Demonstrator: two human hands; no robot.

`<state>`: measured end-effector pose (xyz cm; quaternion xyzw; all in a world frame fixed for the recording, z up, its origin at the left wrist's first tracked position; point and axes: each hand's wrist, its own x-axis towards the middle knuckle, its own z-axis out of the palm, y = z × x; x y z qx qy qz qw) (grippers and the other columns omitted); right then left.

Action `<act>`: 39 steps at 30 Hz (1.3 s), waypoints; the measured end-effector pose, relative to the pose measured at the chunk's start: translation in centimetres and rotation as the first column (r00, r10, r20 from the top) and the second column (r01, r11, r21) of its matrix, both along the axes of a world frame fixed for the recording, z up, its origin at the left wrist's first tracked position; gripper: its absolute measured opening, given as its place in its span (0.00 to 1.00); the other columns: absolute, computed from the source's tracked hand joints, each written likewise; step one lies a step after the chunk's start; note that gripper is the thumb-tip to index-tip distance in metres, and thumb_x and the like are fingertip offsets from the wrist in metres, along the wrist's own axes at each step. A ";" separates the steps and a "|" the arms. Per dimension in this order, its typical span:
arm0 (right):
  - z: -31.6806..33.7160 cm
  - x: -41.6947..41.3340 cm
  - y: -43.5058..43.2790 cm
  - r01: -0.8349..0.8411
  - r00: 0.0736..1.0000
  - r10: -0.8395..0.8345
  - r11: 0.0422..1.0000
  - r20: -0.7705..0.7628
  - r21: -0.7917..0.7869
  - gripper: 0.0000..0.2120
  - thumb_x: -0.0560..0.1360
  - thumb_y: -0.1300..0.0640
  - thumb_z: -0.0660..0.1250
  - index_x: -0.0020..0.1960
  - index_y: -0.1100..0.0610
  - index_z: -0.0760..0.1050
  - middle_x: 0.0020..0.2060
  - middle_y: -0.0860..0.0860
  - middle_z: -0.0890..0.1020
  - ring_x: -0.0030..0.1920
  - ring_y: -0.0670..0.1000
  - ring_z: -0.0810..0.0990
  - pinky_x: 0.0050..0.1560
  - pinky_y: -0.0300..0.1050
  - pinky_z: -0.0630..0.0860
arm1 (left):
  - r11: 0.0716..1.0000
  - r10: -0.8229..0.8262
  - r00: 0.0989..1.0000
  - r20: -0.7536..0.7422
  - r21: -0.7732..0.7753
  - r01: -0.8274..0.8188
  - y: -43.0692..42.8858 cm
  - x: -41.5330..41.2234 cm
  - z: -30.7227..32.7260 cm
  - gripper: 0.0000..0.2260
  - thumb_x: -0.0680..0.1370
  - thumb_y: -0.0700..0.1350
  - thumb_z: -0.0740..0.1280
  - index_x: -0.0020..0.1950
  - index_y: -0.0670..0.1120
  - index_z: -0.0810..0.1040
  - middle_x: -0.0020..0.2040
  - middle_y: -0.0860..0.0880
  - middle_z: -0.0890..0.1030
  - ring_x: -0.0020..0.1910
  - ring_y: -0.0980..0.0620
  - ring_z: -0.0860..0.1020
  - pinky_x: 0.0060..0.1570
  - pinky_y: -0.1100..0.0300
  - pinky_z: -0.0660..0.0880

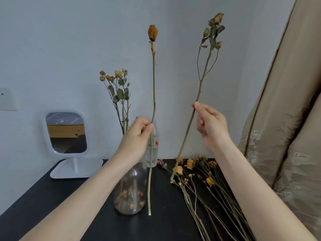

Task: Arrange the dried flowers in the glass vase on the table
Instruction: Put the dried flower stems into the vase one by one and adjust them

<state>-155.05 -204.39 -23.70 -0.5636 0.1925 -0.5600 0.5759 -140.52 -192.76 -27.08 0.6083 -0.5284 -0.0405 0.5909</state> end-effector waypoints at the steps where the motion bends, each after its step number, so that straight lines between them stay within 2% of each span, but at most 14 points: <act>1: 0.6 0.6 0.3 -0.015 1.000 0.016 1.000 0.011 -0.007 0.05 0.75 0.55 0.67 0.45 0.55 0.81 0.19 0.45 0.66 0.20 0.44 0.59 0.20 0.33 0.59 | 0.999 0.017 1.000 0.007 -0.027 -0.017 0.5 0.8 1.0 0.08 0.81 0.45 0.57 0.41 0.51 0.69 0.31 0.52 0.67 0.29 0.56 0.65 0.31 0.61 0.62; 6: 3.8 3.9 1.4 -0.072 0.996 0.075 0.996 0.053 -0.055 0.04 0.74 0.56 0.68 0.44 0.55 0.81 0.21 0.47 0.63 0.20 0.45 0.57 0.20 0.34 0.56 | 0.983 0.130 0.987 0.090 -0.142 -0.117 1.7 4.2 5.7 0.07 0.81 0.44 0.57 0.44 0.49 0.69 0.33 0.51 0.68 0.33 0.54 0.66 0.33 0.60 0.64; 9: 5.5 5.6 1.7 -0.110 0.988 0.116 0.992 0.098 -0.064 0.04 0.74 0.56 0.68 0.44 0.55 0.81 0.19 0.47 0.63 0.19 0.45 0.57 0.19 0.34 0.56 | 0.968 0.175 0.982 0.076 -0.195 -0.157 1.6 5.7 7.9 0.04 0.81 0.43 0.57 0.48 0.44 0.69 0.34 0.52 0.68 0.34 0.54 0.67 0.35 0.59 0.64; 15: 6.7 8.3 1.9 -0.162 0.980 0.171 0.983 0.099 -0.089 0.05 0.74 0.56 0.69 0.48 0.56 0.81 0.18 0.45 0.65 0.19 0.44 0.58 0.19 0.33 0.58 | 0.949 0.222 0.975 0.027 -0.236 -0.210 1.0 7.3 9.6 0.04 0.81 0.43 0.56 0.50 0.45 0.69 0.35 0.52 0.68 0.39 0.49 0.67 0.42 0.56 0.65; 23: 5.2 10.2 1.4 -0.179 0.984 0.180 0.981 0.009 -0.068 0.03 0.74 0.56 0.70 0.45 0.53 0.81 0.19 0.44 0.65 0.19 0.44 0.59 0.19 0.33 0.58 | 0.943 0.205 0.979 0.005 -0.267 -0.197 -0.1 8.3 9.4 0.03 0.81 0.43 0.56 0.50 0.46 0.68 0.35 0.52 0.67 0.33 0.54 0.65 0.36 0.58 0.64; 30: 2.8 10.6 1.4 -0.174 0.983 0.173 0.985 -0.057 -0.010 0.06 0.72 0.56 0.71 0.49 0.56 0.82 0.21 0.47 0.66 0.20 0.44 0.59 0.19 0.33 0.59 | 0.964 0.176 0.984 -0.030 -0.196 -0.179 -1.3 8.7 6.2 0.04 0.81 0.44 0.57 0.51 0.46 0.70 0.36 0.52 0.69 0.36 0.53 0.68 0.42 0.57 0.66; 36: -0.3 10.8 2.1 -0.183 0.968 0.186 0.982 -0.168 0.036 0.06 0.71 0.57 0.71 0.47 0.56 0.83 0.18 0.44 0.66 0.19 0.43 0.59 0.20 0.33 0.59 | 0.980 0.190 0.982 0.013 -0.065 -0.188 -1.5 8.3 1.9 0.03 0.79 0.44 0.60 0.48 0.47 0.73 0.32 0.51 0.73 0.31 0.56 0.71 0.32 0.64 0.67; 39: -1.8 10.8 2.5 -0.183 0.957 0.187 0.982 -0.223 0.036 0.06 0.71 0.58 0.71 0.47 0.58 0.83 0.17 0.43 0.70 0.18 0.42 0.60 0.20 0.32 0.61 | 0.972 0.235 0.971 0.049 -0.002 -0.235 -1.2 8.3 0.3 0.03 0.78 0.45 0.63 0.45 0.49 0.74 0.32 0.52 0.74 0.31 0.57 0.73 0.33 0.65 0.68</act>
